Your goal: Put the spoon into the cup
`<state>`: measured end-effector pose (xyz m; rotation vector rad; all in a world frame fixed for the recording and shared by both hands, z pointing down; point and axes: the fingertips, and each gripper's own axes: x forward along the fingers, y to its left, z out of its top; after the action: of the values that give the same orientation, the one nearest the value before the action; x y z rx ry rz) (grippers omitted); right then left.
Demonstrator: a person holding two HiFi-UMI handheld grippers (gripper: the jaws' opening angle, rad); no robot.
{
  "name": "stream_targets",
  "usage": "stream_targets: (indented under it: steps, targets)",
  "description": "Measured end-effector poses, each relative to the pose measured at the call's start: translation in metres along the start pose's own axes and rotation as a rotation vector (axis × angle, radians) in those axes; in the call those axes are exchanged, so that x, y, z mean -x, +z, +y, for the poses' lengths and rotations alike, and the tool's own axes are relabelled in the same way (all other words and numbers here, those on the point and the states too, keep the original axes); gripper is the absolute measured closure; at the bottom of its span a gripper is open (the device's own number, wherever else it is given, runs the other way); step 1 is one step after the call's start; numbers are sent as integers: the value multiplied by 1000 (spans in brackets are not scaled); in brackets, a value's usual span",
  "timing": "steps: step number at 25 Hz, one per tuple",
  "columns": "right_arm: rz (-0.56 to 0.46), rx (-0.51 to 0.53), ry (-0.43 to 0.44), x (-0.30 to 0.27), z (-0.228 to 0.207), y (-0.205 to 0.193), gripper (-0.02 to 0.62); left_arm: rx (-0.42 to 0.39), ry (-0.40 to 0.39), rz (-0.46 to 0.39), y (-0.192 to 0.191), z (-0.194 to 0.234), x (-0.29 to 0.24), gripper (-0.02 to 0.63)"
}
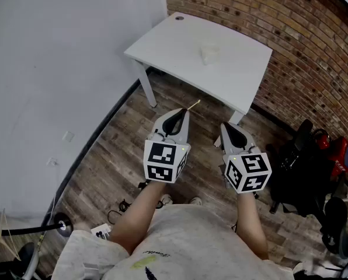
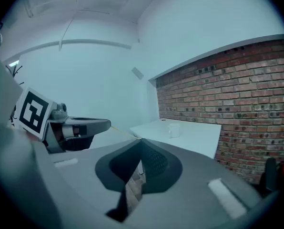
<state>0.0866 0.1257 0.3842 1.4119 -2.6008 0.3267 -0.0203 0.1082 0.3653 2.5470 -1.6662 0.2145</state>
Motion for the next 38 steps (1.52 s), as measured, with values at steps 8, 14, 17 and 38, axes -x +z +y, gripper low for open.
stream_targets:
  steps: [8, 14, 17, 38]
  targets:
    - [-13, -12, 6, 5, -17, -3, 588, -5, 13, 13, -5, -16, -11, 601]
    - [-22, -10, 30, 11, -28, -4, 586, -14, 36, 18, -5, -25, -17, 601]
    - [-25, -15, 29, 12, -34, -5, 586, -18, 40, 22, -6, -28, -20, 601]
    - [16, -3, -18, -124, -80, 21, 586, 4, -24, 43, -4, 54, -144, 601]
